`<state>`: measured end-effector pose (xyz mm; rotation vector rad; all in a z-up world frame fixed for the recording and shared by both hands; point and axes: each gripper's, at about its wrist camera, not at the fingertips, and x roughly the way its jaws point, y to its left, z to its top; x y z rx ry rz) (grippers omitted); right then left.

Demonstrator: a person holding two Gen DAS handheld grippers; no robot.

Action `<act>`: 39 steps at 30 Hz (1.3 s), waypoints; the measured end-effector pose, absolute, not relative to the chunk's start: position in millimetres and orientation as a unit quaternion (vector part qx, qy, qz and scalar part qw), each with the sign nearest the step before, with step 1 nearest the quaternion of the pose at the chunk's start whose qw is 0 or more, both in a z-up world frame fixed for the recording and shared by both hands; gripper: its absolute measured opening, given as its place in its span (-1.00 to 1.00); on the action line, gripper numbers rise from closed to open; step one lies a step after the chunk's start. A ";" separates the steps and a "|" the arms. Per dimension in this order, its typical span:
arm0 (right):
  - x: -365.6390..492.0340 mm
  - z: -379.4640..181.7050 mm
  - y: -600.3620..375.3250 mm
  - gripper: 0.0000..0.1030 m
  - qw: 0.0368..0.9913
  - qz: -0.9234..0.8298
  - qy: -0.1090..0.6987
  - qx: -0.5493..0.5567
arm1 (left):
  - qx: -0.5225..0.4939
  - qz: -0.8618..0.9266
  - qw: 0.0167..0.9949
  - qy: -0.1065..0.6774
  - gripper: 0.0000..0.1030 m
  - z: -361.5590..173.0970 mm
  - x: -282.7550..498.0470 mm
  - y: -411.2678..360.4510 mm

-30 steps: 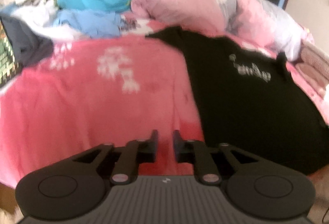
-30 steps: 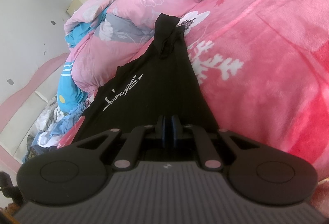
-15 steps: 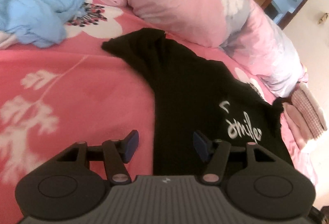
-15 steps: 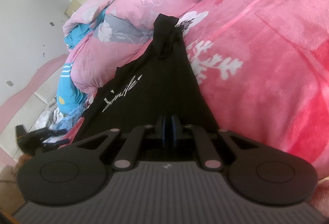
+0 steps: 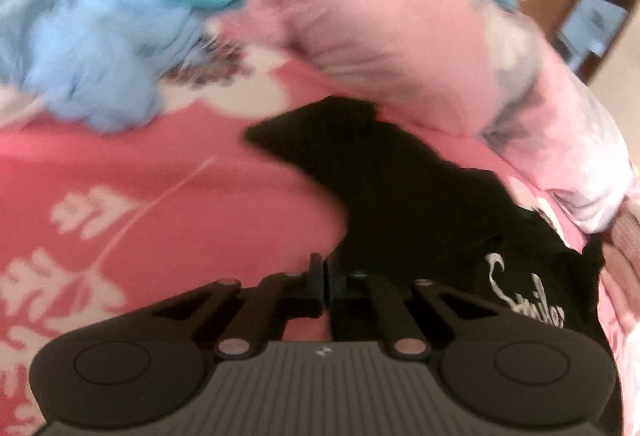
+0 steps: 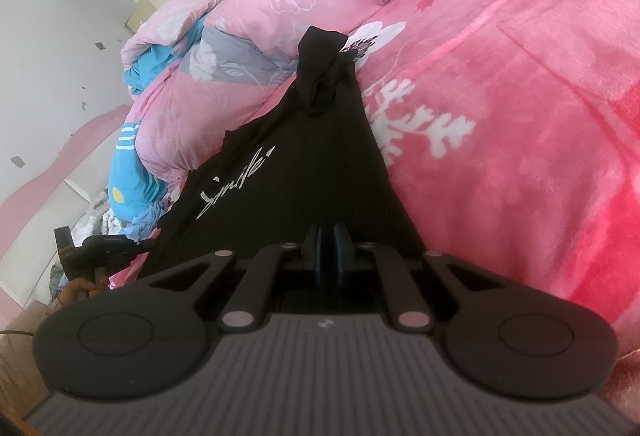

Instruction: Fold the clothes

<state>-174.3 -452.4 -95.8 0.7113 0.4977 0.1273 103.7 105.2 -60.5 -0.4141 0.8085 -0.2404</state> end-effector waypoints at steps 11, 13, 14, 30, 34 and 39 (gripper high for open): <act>-170.8 -95.6 -451.8 -0.89 0.904 0.058 0.241 0.349 | -0.207 -0.131 0.888 0.389 -0.24 -37.6 67.1 122.5; -170.8 -95.8 -451.6 -0.89 0.904 0.058 0.240 0.350 | -0.211 -0.137 0.886 0.389 -0.21 -28.3 49.0 129.5; -170.8 -95.8 -451.5 -0.89 0.903 0.058 0.240 0.351 | -0.214 -0.148 0.882 0.393 -0.21 -25.2 34.9 132.5; -173.0 -96.8 -449.5 -0.89 0.906 0.052 0.236 0.349 | -0.213 -0.213 0.847 0.438 -0.53 -52.5 -125.0 131.9; -174.4 -96.4 -448.6 -0.89 0.907 0.049 0.236 0.345 | -0.214 -0.208 0.853 0.429 -0.53 -52.3 -123.7 133.1; -177.6 -95.9 -447.4 -0.89 0.910 0.048 0.235 0.340 | -0.208 -0.204 0.860 0.418 -0.51 -52.5 -122.0 131.7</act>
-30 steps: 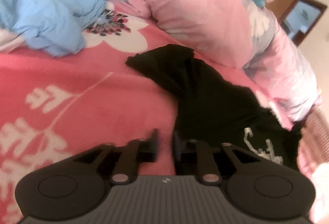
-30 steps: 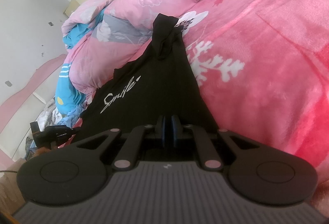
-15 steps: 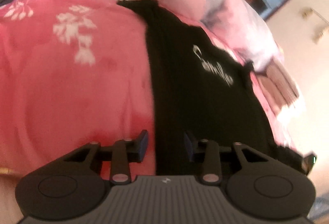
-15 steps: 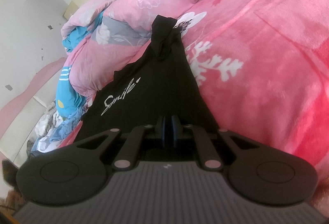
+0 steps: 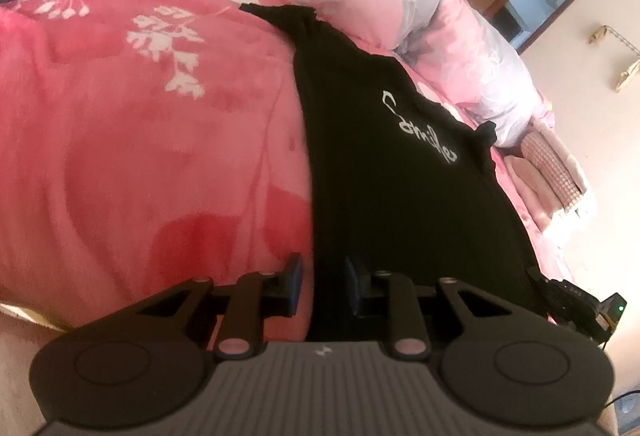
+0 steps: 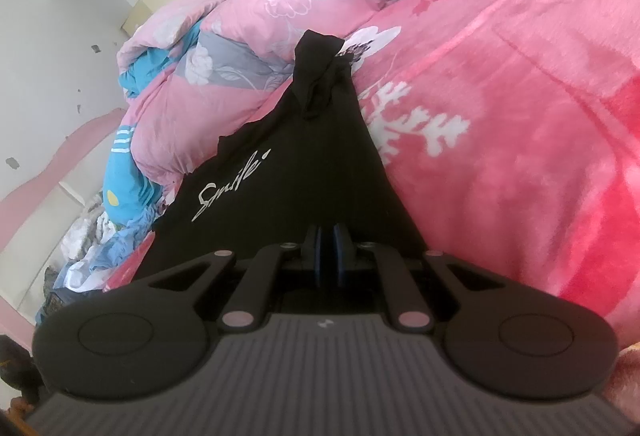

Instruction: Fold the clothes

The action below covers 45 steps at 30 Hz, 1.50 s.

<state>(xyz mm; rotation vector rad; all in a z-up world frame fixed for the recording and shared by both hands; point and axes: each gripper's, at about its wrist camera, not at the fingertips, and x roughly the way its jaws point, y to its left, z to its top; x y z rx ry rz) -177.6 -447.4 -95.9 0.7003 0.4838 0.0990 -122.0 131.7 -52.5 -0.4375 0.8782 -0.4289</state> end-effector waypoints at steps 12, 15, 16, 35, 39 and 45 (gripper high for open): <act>-178.5 -96.2 -448.1 -0.89 0.910 0.049 0.234 0.339 | -0.185 -0.149 0.890 0.390 -0.96 -47.2 -130.0 127.5; -178.9 -96.1 -447.9 -0.89 0.910 0.049 0.234 0.338 | -0.236 -0.139 0.871 0.407 -0.97 -64.6 -122.1 146.0; -178.6 -96.0 -447.7 -0.89 0.910 0.049 0.234 0.338 | -0.248 -0.144 0.867 0.407 -0.97 -66.4 -121.4 149.3; -177.6 -95.8 -448.5 -0.89 0.910 0.049 0.235 0.339 | -0.204 -0.182 0.853 0.445 -0.96 -70.1 -157.0 135.0; -178.6 -95.8 -448.3 -0.89 0.910 0.049 0.234 0.339 | -0.196 -0.178 0.849 0.457 -0.95 -72.7 -154.9 140.2; -179.0 -96.0 -448.5 -0.89 0.909 0.049 0.234 0.340 | -0.215 -0.195 0.835 0.468 -0.32 -78.3 -159.7 139.9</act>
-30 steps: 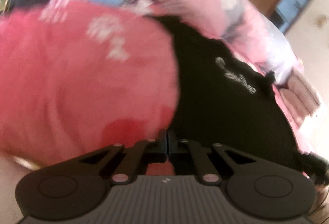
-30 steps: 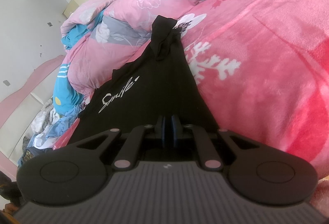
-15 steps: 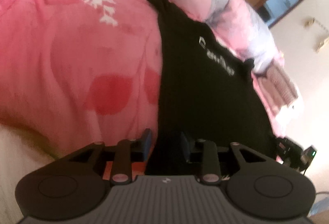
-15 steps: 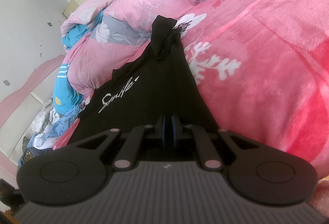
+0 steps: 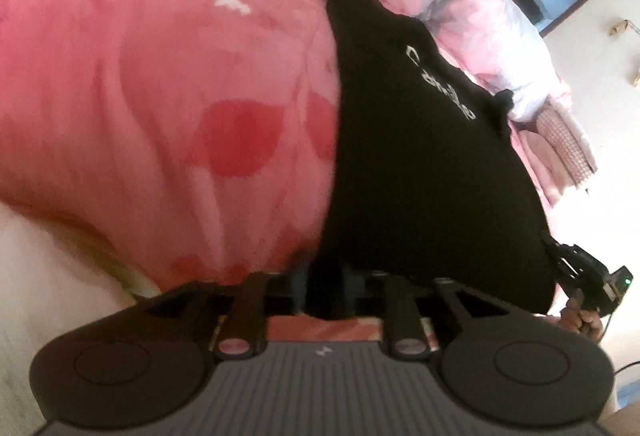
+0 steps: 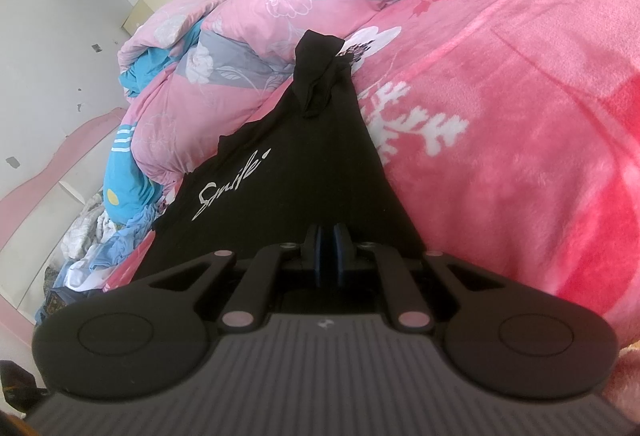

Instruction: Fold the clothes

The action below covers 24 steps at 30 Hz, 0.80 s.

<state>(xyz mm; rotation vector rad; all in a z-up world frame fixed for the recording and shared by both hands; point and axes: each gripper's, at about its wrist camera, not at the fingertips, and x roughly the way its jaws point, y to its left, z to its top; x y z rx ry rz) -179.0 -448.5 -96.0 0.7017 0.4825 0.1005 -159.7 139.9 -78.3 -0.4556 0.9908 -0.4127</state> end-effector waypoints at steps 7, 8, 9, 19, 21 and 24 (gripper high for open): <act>-179.2 -95.1 -449.5 -0.89 0.909 0.048 0.236 0.341 | -0.195 -0.181 0.842 0.469 -0.50 -78.3 -167.7 145.9; -179.9 -94.0 -450.0 -0.89 0.908 0.047 0.238 0.342 | -0.197 -0.175 0.846 0.463 -0.41 -74.0 -168.0 150.1; -181.3 -92.3 -450.8 -0.88 0.906 0.046 0.240 0.345 | -0.193 -0.169 0.851 0.458 -0.34 -67.8 -167.0 153.4; -172.5 -45.8 -469.6 -0.50 0.912 -0.006 0.253 0.323 | -0.158 -0.199 0.890 0.379 -0.11 6.8 -98.8 132.7; -159.6 -32.0 -472.0 -0.49 0.913 -0.009 0.254 0.318 | -0.153 -0.219 0.890 0.368 -0.09 17.7 -75.2 114.8; -139.4 -10.5 -474.3 -0.49 0.917 -0.012 0.253 0.309 | -0.144 -0.248 0.891 0.353 0.03 30.0 -38.1 84.0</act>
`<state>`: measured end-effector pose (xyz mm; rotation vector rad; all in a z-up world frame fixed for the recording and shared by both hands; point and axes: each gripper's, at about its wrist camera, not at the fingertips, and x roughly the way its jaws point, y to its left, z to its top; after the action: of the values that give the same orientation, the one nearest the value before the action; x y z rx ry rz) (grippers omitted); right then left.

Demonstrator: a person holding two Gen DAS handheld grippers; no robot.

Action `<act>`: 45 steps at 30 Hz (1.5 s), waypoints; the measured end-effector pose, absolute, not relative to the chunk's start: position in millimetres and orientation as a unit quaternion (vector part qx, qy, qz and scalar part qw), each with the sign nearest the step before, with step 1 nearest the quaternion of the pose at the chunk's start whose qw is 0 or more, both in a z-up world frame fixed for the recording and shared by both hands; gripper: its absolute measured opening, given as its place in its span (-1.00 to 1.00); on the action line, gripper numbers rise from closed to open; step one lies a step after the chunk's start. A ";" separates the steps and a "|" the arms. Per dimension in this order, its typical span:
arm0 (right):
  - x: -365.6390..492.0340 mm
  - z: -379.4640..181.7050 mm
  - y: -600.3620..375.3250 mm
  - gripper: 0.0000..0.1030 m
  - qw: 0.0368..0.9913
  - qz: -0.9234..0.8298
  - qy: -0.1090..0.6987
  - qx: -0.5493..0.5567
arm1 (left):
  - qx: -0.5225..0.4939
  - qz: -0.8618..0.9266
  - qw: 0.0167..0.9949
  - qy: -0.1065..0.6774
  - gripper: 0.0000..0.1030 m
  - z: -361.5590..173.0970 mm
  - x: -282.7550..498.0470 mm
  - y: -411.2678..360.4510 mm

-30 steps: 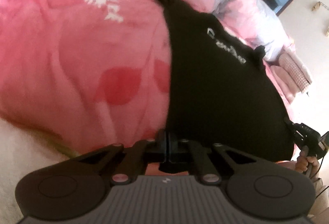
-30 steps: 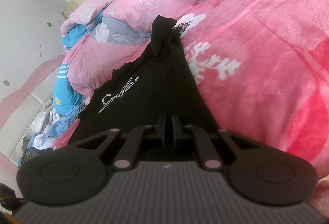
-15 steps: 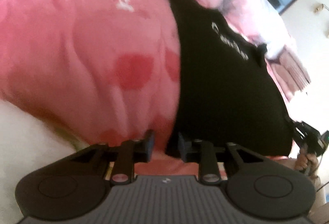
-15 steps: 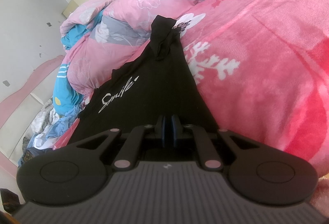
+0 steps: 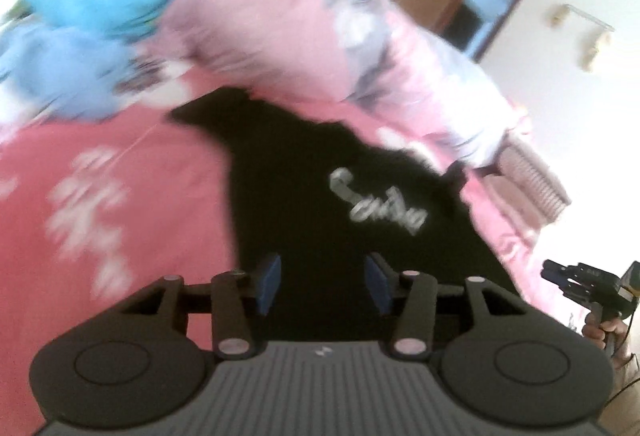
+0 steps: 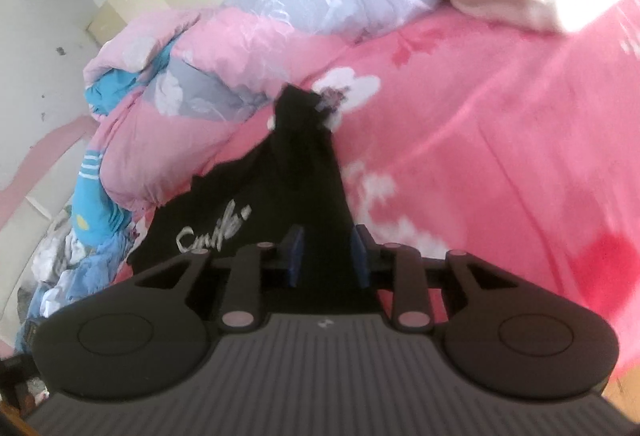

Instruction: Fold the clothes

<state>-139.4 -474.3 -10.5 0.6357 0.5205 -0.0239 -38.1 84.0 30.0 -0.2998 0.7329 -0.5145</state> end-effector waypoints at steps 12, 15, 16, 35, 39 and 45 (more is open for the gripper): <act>17.3 69.0 -414.3 -0.48 0.945 0.073 0.272 0.166 | -0.093 -0.250 0.907 0.325 0.07 -1.7 117.7 -16.5; 73.6 68.8 -390.5 -0.48 0.946 0.093 0.288 0.116 | -0.093 -0.242 0.912 0.319 0.07 -13.3 147.5 -26.3; 92.8 66.7 -383.8 -0.48 0.945 0.097 0.294 0.102 | -0.094 -0.239 0.912 0.319 0.07 -18.5 155.3 -28.5; 346.1 6.0 -225.1 -0.48 0.851 0.288 0.438 -0.021 | -0.156 -0.202 0.914 0.316 0.06 -73.2 176.1 -1.2; 355.7 -5.8 -198.1 -0.50 0.830 0.322 0.449 -0.080 | -0.175 -0.198 0.913 0.310 0.06 -73.7 177.3 3.2; 349.9 -20.9 -182.1 -0.84 0.825 0.327 0.447 -0.112 | -0.198 -0.183 0.917 0.294 0.04 -73.1 177.8 8.5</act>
<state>349.9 -182.1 -20.9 -0.2377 0.9494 0.6952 177.8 8.5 -73.1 -0.4083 0.6056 -0.3775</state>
